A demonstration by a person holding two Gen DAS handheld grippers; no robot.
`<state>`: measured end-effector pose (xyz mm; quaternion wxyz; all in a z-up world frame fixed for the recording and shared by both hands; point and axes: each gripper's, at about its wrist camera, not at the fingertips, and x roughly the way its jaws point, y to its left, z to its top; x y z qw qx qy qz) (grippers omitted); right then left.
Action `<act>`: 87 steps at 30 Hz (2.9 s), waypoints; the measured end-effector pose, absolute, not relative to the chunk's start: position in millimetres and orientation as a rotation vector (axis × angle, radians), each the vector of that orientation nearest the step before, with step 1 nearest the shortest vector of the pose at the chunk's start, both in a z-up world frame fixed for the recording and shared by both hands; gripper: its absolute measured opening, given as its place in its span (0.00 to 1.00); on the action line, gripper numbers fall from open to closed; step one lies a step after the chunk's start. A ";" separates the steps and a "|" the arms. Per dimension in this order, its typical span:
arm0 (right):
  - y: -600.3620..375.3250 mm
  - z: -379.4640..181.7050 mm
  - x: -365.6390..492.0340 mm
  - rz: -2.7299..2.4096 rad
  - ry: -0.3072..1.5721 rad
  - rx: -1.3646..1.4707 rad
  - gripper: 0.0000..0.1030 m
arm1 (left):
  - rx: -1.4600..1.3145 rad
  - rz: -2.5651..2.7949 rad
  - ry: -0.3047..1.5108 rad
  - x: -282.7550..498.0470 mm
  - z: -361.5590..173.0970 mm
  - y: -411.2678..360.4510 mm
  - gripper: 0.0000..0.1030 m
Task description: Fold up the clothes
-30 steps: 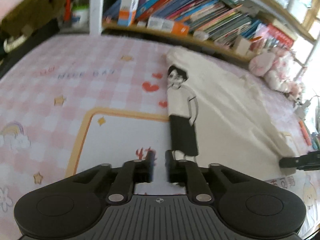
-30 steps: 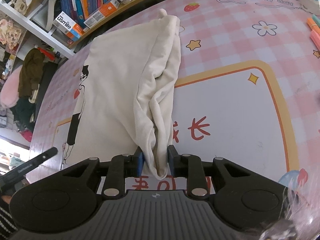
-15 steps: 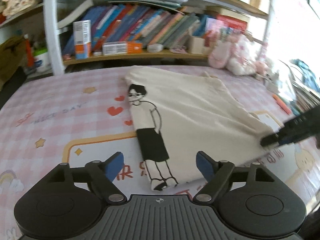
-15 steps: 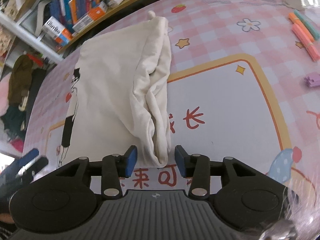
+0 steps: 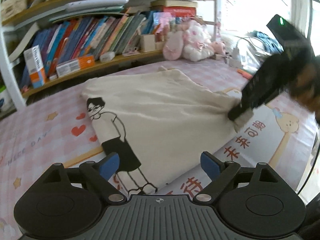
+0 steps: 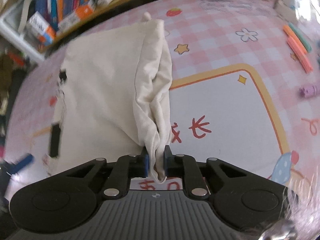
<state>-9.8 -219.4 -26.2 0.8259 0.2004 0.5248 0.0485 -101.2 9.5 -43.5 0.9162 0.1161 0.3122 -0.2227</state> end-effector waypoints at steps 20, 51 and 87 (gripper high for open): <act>-209.3 56.4 5.0 0.208 0.957 0.596 0.10 | 0.515 -0.353 0.519 -86.6 -78.7 -44.4 0.90; -88.7 -6.6 -73.4 0.709 0.761 -0.781 0.77 | 0.546 -0.453 0.619 -78.1 -67.9 -24.8 0.15; -106.6 -47.9 -80.9 0.504 0.640 -1.036 0.31 | 0.685 -0.386 0.605 -96.0 -80.1 -21.8 0.22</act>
